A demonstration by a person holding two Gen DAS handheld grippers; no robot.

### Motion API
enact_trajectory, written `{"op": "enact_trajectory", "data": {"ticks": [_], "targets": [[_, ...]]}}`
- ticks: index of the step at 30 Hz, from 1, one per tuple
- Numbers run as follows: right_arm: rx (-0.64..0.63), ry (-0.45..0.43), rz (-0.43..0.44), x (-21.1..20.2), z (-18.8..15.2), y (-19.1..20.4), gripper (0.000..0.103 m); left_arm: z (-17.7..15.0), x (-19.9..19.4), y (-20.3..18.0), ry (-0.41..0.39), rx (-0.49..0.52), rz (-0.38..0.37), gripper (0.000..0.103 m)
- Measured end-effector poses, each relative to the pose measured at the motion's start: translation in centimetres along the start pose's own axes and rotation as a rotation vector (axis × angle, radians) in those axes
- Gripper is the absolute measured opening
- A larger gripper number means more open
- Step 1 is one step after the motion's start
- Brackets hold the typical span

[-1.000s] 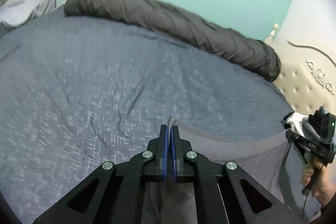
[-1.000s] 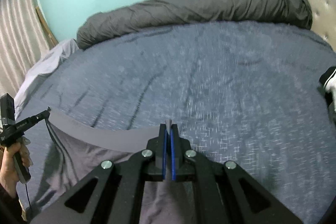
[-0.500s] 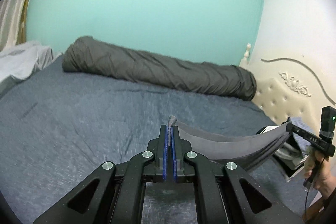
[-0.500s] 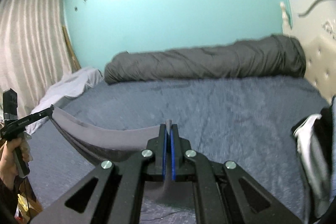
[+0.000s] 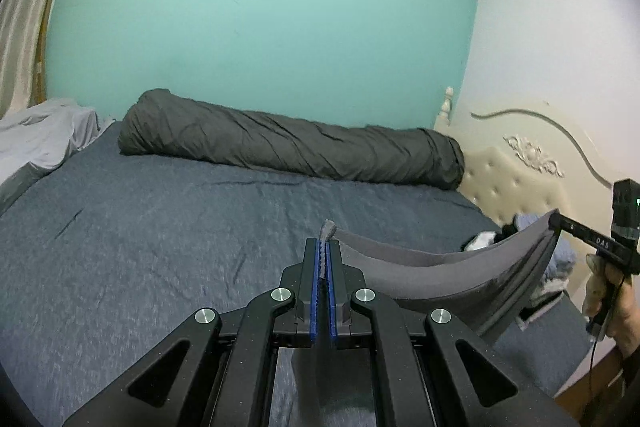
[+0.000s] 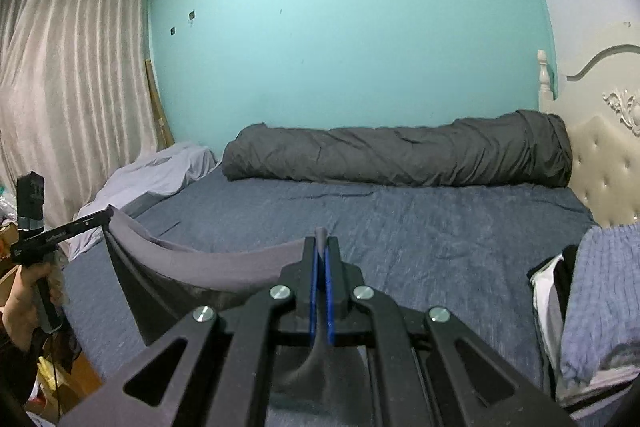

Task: Fold clothes
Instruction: 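Lift the grey briefs by the waistband with both grippers, stretching it taut, then lower the briefs onto the sheet and open both grippers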

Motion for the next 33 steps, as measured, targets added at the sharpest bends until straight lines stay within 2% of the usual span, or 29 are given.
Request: {"op": "enact_trajectory", "data": {"ticks": [4, 8, 16, 21, 27, 33], "targets": [[-0.009, 0.045, -0.013, -0.3, -2.4, -0.4, 0.003, -2.0, 0.2, -0.8, 0.038, 0.007, -0.015, 0.003], [0.008, 0.098, -0.034, 1.3, -5.2, -1.8, 0.003, -4.2, 2.9, -0.5, 0.085, -0.017, -0.021, 0.003], [0.059, 0.192, -0.117, 9.0, -10.2, -7.3, 0.003, -9.8, 13.4, 1.9, 0.202, -0.074, -0.018, 0.003], [0.131, 0.238, -0.168, 15.1, -11.7, -12.2, 0.003, -12.7, 20.3, 3.4, 0.268, -0.091, -0.024, 0.003], [0.174, 0.285, -0.212, 20.6, -13.5, -16.2, 0.003, -15.9, 26.8, 4.9, 0.345, -0.126, -0.023, 0.003], [0.205, 0.328, -0.250, 24.5, -15.4, -18.5, 0.003, -17.5, 31.2, 5.3, 0.407, -0.099, -0.014, 0.003]]}}
Point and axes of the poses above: each gripper's, at about its wrist camera, not at the fingertips, and x roughly the way its jaws point, y to its left, z to its top, the point moved 9 cm from there along x, roughly the way its jaws point, and after that the axes turned 13 degrees about x, right-handed, at the moved point
